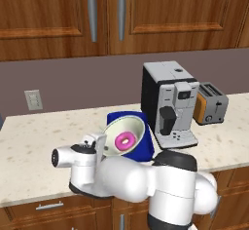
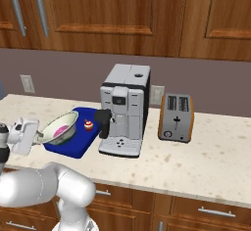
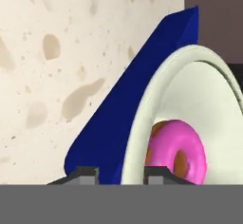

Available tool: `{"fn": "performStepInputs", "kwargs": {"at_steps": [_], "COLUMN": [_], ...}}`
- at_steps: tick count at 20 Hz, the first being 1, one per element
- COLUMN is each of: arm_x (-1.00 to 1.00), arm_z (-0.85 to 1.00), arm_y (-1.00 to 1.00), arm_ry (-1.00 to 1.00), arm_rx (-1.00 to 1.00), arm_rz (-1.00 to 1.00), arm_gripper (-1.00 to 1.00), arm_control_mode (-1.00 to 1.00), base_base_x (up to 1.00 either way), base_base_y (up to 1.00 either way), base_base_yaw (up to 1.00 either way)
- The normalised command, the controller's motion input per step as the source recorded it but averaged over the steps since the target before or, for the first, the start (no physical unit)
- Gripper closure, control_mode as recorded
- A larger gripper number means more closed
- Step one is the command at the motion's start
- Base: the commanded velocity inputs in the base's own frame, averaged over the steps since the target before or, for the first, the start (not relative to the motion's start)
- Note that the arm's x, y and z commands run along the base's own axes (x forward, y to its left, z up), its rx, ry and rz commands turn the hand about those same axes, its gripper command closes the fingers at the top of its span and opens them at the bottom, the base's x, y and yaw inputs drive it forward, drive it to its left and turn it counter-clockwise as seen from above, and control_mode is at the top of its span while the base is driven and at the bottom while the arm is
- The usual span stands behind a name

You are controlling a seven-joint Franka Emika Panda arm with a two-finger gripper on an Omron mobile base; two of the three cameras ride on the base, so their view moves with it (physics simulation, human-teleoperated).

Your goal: Place the bowl with donut and the cupcake onto the tray.

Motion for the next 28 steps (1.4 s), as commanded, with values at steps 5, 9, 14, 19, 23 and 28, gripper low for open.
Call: {"fn": "performStepInputs", "kwargs": {"at_steps": [5, 9, 14, 19, 23, 28], "arm_x": [0.0, 0.0, 0.0, 0.08, -0.2, -0.28], "arm_z": [0.34, 0.39, 0.52, 0.22, 0.33, 0.5], "arm_y": [-0.17, -0.15, -0.15, -0.25, -0.17, -0.14], "arm_ry": [-0.05, -0.05, -0.06, -0.01, 0.0, 0.0], "arm_rx": [0.02, 0.0, 0.0, 0.0, 0.06, 0.15], "arm_rz": [-0.03, 0.0, -0.01, 0.0, 0.0, -0.03], "arm_gripper": [-1.0, -1.0, -1.0, -1.0, -1.0, -1.0], "arm_control_mode": [-1.0, -1.0, -1.0, -1.0, -1.0, -1.0], "base_base_x": [0.0, 0.0, 0.0, 0.0, 0.0, 0.0], "base_base_y": [0.0, 0.0, 0.0, 0.0, 0.0, 0.0], "base_base_yaw": [0.0, 0.0, 0.0, 0.0, 0.0, 0.0]}}
